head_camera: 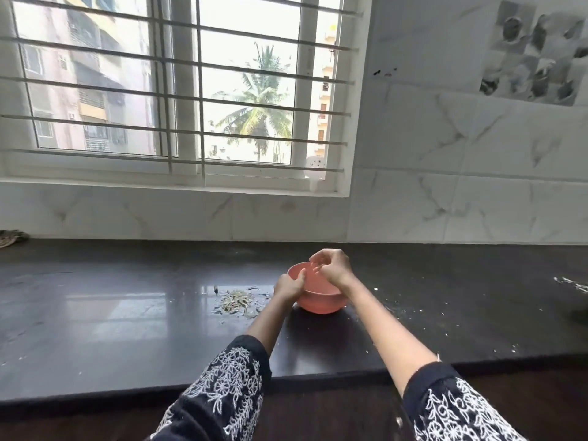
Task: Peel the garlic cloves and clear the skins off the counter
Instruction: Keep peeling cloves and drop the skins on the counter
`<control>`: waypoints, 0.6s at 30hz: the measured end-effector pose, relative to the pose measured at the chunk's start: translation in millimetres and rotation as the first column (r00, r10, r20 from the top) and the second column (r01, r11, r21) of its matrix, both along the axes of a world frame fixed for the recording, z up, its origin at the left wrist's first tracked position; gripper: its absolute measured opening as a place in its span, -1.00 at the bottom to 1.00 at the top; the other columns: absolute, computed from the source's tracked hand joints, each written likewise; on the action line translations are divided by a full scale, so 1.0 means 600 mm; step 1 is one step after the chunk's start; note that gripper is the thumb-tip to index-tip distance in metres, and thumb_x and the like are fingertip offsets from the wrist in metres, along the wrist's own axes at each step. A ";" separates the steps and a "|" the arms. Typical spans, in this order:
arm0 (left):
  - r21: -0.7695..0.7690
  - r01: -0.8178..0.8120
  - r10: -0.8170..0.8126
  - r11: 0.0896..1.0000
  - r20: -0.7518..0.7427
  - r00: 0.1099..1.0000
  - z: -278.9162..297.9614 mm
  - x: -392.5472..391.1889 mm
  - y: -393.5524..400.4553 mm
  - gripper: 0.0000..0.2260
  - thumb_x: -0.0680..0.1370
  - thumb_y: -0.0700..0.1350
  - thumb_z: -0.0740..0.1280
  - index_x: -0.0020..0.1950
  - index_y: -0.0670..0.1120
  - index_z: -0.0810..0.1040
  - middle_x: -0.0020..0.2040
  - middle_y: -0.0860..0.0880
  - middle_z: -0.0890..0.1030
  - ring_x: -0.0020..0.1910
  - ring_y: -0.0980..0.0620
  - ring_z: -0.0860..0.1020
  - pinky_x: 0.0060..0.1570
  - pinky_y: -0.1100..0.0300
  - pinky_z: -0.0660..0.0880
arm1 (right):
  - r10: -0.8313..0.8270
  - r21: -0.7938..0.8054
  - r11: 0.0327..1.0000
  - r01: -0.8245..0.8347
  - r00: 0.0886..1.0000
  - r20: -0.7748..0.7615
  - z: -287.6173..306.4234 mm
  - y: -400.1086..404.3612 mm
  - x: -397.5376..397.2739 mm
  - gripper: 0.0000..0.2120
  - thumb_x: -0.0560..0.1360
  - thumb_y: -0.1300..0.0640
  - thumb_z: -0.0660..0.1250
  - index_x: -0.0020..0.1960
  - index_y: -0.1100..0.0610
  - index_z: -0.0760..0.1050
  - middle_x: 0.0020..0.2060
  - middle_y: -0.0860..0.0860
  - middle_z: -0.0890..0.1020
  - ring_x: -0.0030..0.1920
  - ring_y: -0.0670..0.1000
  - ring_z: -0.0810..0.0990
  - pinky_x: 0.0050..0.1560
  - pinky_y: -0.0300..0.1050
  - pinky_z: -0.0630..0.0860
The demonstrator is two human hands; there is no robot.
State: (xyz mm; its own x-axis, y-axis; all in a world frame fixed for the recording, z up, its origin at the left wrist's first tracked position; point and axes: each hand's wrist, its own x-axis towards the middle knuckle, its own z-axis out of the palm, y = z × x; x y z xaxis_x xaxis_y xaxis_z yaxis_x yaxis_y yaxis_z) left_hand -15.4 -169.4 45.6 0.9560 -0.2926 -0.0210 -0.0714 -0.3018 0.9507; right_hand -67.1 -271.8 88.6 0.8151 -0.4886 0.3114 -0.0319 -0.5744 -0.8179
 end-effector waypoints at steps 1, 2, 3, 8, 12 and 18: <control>0.058 -0.013 0.011 0.998 0.034 0.999 -0.001 -0.008 -0.011 -0.66 0.59 -0.09 0.17 0.22 -0.31 0.46 0.17 -0.25 0.54 0.18 -0.23 0.50 0.09 0.06 0.47 | 0.010 -0.019 1.000 -0.010 1.000 -0.020 -0.005 -0.008 -0.006 -0.69 0.33 0.51 0.22 -0.15 0.20 0.61 -0.29 0.06 0.61 -0.22 -0.01 0.58 -0.09 -0.18 0.57; 0.092 -0.041 0.035 0.995 0.067 0.997 0.000 -0.014 -0.009 -0.69 0.58 -0.20 0.13 0.25 -0.32 0.42 0.21 -0.26 0.51 0.21 -0.23 0.47 0.14 0.06 0.44 | 0.019 -0.044 0.999 -0.021 0.999 -0.040 -0.008 -0.011 -0.007 -0.69 0.33 0.49 0.24 -0.19 0.13 0.60 -0.29 0.03 0.62 -0.18 -0.02 0.59 -0.03 -0.14 0.56; 0.112 -0.060 0.047 0.992 0.111 0.993 -0.001 -0.017 -0.008 -0.70 0.56 -0.27 0.10 0.25 -0.31 0.40 0.22 -0.27 0.50 0.21 -0.23 0.47 0.15 0.05 0.41 | 0.015 -0.069 0.997 -0.019 0.998 -0.060 -0.011 -0.015 -0.011 -0.70 0.34 0.46 0.26 -0.19 0.10 0.60 -0.28 0.02 0.63 -0.16 -0.03 0.60 -0.02 -0.16 0.55; 0.068 0.010 -0.035 0.998 0.388 0.921 -0.008 -0.031 0.010 -0.68 0.54 -0.32 0.06 0.28 -0.23 0.39 0.12 -0.28 0.57 0.09 -0.22 0.52 -0.09 0.15 0.37 | -0.064 -0.209 0.977 0.039 0.991 -0.115 -0.020 -0.029 -0.025 -0.74 0.39 0.30 0.32 0.06 0.14 0.58 -0.05 0.02 0.64 -0.02 -0.02 0.57 -0.09 -0.31 0.39; 0.076 0.002 -0.033 0.997 0.420 0.907 -0.015 -0.036 0.023 -0.67 0.56 -0.32 0.05 0.31 -0.25 0.36 0.12 -0.29 0.56 0.09 -0.22 0.52 -0.10 0.16 0.36 | -0.060 -0.264 0.964 0.016 0.985 -0.160 -0.024 -0.026 -0.023 -0.81 0.40 0.28 0.31 -0.03 0.15 0.63 -0.01 0.08 0.66 0.06 0.06 0.59 0.07 -0.17 0.46; 0.139 -0.068 0.024 0.988 0.297 0.955 -0.005 -0.041 0.012 -0.73 0.59 -0.25 0.07 0.25 -0.31 0.36 0.19 -0.33 0.50 0.18 -0.27 0.47 0.09 0.03 0.38 | -0.068 -0.309 0.951 -0.003 0.973 -0.219 -0.024 -0.023 -0.019 -0.72 0.40 0.34 0.24 -0.03 0.12 0.64 0.02 0.06 0.65 0.05 0.02 0.57 0.08 -0.22 0.43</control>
